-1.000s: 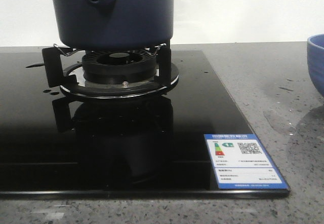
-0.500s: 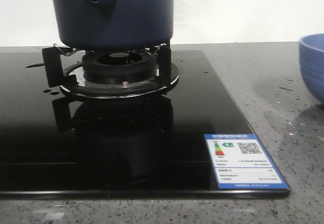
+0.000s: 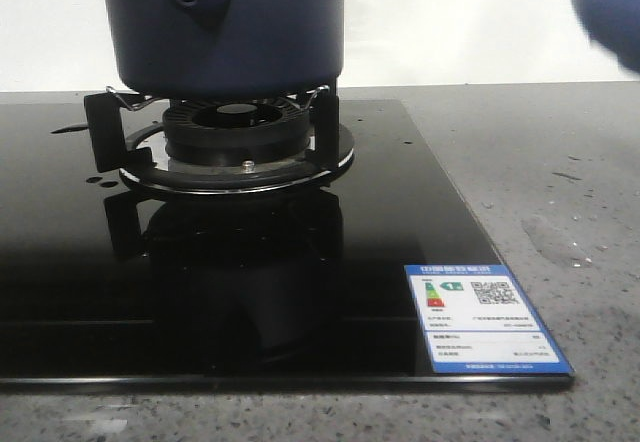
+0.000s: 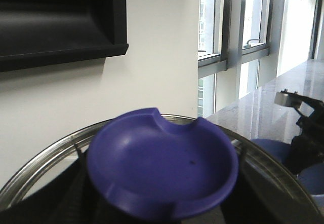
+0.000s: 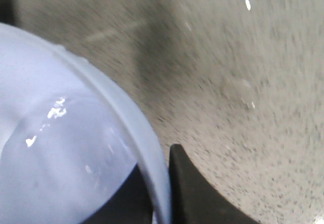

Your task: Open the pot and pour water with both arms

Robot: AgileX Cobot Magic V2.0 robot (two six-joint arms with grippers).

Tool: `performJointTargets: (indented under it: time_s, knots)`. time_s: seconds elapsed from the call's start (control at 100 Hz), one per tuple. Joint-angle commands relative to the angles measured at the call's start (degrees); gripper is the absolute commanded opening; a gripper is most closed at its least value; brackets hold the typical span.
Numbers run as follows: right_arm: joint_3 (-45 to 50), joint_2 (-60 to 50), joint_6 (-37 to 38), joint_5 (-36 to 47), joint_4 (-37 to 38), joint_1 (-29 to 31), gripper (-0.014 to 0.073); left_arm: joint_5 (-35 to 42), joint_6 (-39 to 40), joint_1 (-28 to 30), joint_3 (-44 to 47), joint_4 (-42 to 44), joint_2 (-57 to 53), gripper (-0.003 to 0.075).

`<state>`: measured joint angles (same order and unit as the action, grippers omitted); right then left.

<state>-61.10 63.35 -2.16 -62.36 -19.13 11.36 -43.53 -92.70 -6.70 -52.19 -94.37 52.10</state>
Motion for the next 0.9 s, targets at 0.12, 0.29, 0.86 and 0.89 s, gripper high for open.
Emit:
performJointTargets:
  time_s: [0.12,0.29,0.86,0.89]
  knots:
    - [-17.24,5.10,-1.05,-4.46,-3.88,-4.30,-0.0060,8.17,2.16,-0.42,-1.80,-4.88,-3.39,0.0222]
    - [-30.87,13.52,-1.05,-7.58,-4.01,-11.36,-0.0060,9.40,3.39,-0.42,-1.80,-1.37,-5.77,0.0222]
    - [-71.67,40.79,-0.19,-9.26,1.00,-26.09,-0.0041,12.82,6.30,-0.42,-1.80,2.95,-11.49,0.0222]
    - [-72.18,41.12,-0.19,-8.46,1.75,-26.44,-0.0041,12.82,6.30,-0.42,-1.80,2.95,-11.49,0.0222]
